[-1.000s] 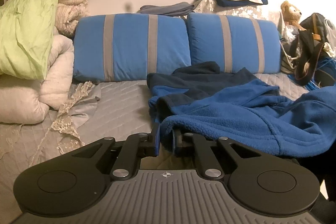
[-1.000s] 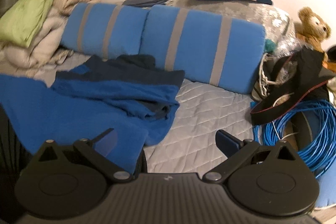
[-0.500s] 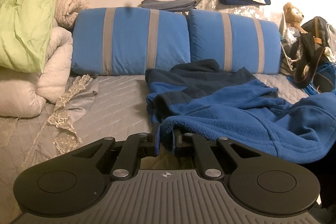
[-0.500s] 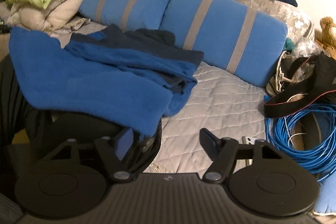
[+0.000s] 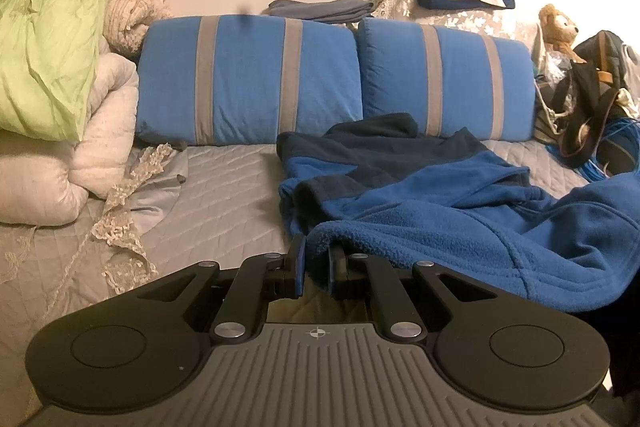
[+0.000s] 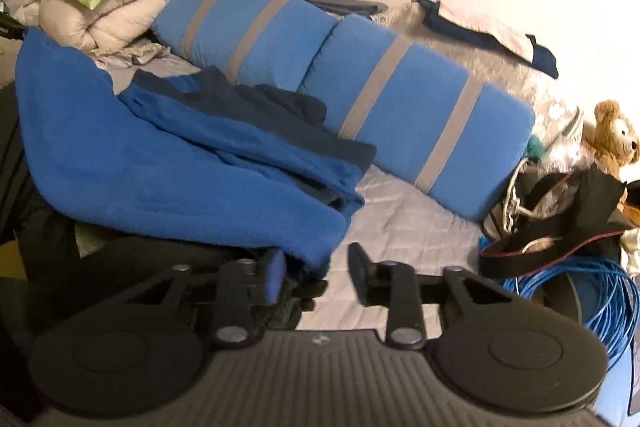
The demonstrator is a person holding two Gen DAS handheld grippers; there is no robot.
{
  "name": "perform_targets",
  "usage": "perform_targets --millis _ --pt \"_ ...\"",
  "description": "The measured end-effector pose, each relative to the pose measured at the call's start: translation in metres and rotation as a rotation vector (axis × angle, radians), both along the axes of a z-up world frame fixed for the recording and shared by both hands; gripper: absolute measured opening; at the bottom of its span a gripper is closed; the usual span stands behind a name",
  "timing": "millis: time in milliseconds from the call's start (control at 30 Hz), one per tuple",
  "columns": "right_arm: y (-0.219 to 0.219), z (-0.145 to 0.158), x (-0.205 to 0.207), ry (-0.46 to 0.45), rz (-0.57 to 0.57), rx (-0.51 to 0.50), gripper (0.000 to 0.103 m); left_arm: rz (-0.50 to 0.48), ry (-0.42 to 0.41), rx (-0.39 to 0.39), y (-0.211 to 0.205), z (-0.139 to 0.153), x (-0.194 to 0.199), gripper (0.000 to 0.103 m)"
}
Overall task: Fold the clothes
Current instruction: 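Close the left gripper on the blue fleece edge while the right gripper grasps it too, then lift the held fleece edge up with both grippers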
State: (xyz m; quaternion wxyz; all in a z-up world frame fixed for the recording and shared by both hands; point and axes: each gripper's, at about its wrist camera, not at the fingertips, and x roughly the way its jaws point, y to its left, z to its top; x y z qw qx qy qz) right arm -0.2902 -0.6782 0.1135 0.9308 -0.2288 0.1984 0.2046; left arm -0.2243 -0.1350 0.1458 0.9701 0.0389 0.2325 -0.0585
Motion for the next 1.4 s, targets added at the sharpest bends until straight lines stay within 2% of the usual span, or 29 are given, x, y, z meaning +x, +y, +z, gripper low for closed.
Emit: perform_targets --millis 267,633,800,867,900,1100,1300,1400 --pt "-0.001 0.01 -0.005 -0.037 0.003 -0.011 0.044 0.0 -0.002 0.002 0.0 0.001 -0.002 0.011" --pt "0.032 -0.01 -0.005 -0.148 -0.011 -0.231 0.042 -0.003 -0.001 -0.002 0.002 0.0 -0.001 0.011" --pt "0.042 -0.013 -0.001 -0.168 0.002 -0.271 0.032 -0.001 -0.002 0.0 0.001 0.0 -0.001 0.011" --pt "0.045 -0.014 0.0 -0.162 0.006 -0.295 0.014 -0.002 -0.004 0.007 0.0 0.0 -0.002 0.011" --pt "0.046 -0.014 0.0 -0.158 0.007 -0.305 0.014 -0.003 -0.006 0.013 0.0 0.001 -0.003 0.011" --pt "0.051 -0.008 0.002 -0.164 -0.012 -0.37 0.009 -0.005 -0.02 0.08 -0.007 0.003 -0.005 0.011" --pt "0.047 -0.002 0.007 -0.171 -0.023 -0.427 0.008 -0.013 -0.046 0.2 -0.018 0.011 -0.008 0.01" --pt "0.043 0.002 0.008 -0.176 -0.015 -0.447 0.008 -0.021 -0.061 0.289 -0.024 0.015 -0.01 0.01"
